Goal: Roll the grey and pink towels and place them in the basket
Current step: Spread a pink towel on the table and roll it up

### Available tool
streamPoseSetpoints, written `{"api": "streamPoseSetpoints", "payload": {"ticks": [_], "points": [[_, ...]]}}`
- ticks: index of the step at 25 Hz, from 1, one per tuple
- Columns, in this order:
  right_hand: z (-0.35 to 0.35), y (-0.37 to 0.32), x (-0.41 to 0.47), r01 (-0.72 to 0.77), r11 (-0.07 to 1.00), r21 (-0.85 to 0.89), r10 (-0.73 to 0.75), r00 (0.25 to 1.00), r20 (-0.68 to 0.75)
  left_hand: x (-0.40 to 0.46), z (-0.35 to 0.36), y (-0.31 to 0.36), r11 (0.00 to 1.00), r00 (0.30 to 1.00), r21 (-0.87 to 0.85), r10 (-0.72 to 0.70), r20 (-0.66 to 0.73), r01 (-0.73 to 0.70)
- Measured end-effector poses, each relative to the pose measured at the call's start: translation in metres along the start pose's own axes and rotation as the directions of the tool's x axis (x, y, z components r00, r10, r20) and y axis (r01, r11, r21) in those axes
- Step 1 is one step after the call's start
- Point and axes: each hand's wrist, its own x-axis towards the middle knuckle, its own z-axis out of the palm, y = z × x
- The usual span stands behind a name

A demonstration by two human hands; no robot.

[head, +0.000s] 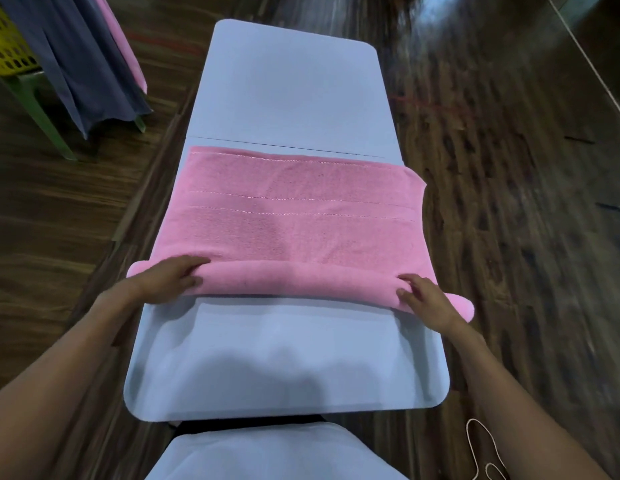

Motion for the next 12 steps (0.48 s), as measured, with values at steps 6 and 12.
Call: {"api": "streamPoseSetpoints", "payload": {"ticks": [6, 12], "points": [[0.032, -0.020, -0.021, -0.058, 0.961, -0.271, -0.097, 0.846, -0.524, -0.022, 0.023, 0.020, 0.982, 0.820, 0.182, 0.068, -0.569, 0.044], [0.043, 0.001, -0.016, 0.108, 0.957, -0.268, -0.210, 0.897, -0.389, -0.028, 0.058, 0.018, 0.947, 0.838, 0.320, 0.150, -0.524, 0.030]]}}
